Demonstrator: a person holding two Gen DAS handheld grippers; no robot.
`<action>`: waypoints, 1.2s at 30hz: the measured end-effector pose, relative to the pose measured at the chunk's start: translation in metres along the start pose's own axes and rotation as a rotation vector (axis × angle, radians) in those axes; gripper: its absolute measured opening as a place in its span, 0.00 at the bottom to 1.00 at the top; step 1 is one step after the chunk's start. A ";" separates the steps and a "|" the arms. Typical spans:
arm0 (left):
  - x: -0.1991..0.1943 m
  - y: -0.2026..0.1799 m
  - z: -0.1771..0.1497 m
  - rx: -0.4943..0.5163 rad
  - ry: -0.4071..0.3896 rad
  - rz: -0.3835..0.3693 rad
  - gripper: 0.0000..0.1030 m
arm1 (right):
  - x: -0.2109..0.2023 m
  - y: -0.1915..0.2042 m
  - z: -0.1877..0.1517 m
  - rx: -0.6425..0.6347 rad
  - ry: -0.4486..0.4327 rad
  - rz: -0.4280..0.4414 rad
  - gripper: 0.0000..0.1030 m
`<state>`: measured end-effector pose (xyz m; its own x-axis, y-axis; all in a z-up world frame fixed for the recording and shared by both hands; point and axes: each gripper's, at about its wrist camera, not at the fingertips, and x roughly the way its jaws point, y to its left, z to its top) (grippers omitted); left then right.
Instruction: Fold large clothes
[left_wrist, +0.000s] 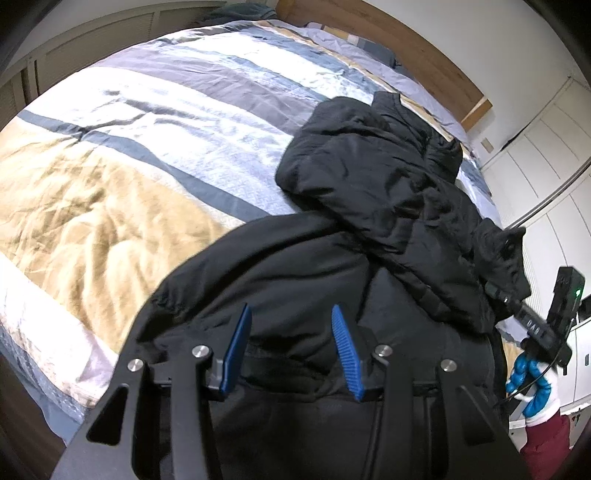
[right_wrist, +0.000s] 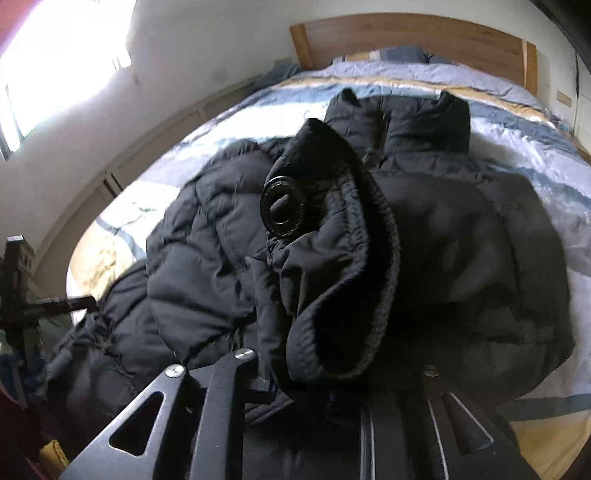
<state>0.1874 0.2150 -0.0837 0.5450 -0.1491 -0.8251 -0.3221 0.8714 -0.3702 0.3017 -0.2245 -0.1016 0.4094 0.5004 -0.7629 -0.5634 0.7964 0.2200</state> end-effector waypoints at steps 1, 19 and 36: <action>-0.001 0.002 0.000 -0.003 -0.002 0.001 0.42 | 0.001 0.000 -0.002 -0.001 0.004 0.001 0.26; -0.027 -0.043 -0.002 0.105 -0.028 0.017 0.42 | -0.015 0.057 -0.026 -0.090 0.010 0.130 0.63; 0.022 -0.223 0.018 0.414 0.001 -0.137 0.42 | -0.100 -0.055 -0.019 0.062 -0.151 0.001 0.63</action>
<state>0.2851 0.0259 -0.0113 0.5607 -0.2764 -0.7805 0.0905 0.9574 -0.2741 0.2777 -0.3251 -0.0487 0.5145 0.5429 -0.6637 -0.5205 0.8129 0.2615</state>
